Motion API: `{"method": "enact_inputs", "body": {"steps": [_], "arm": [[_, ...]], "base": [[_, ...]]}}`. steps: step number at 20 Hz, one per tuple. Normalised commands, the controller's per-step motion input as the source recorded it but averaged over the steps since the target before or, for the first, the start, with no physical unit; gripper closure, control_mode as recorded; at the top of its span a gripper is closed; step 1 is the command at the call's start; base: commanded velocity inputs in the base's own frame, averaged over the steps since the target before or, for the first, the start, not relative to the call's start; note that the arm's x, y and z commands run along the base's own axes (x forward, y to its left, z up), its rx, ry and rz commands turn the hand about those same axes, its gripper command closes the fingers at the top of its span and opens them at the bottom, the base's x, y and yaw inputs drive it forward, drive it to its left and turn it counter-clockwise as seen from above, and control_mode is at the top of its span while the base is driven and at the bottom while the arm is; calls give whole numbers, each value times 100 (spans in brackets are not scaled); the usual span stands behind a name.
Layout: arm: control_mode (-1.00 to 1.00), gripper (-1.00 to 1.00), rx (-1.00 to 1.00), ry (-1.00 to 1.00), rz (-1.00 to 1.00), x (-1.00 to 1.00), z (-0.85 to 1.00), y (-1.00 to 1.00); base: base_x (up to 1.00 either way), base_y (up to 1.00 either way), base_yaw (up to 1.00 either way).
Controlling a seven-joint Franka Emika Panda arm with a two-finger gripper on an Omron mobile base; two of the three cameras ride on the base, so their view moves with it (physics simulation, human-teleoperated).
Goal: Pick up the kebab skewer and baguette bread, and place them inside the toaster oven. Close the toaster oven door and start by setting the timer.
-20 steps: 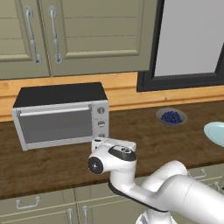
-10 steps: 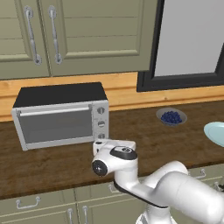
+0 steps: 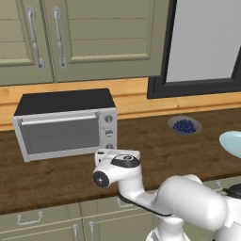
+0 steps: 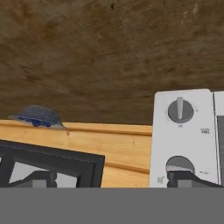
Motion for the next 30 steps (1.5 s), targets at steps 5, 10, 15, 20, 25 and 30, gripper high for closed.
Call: {"method": "enact_inputs", "body": {"steps": [5,10,15,20,25,30], "arm": [[-100,-100,-3,0,1,8,-17,0],[-100,-100,0,0,8,13,-7,0],[-100,-100,0,0,14,24,0,-2],[-100,-100,0,0,15,25,-7,-13],[-100,-100,0,0,9,1,-21,0],[-100,-100,0,0,4,3,-18,0]], "base": [[0,0,0],[0,0,0],[0,0,0],[0,0,0],[0,0,0],[0,0,0]]}}
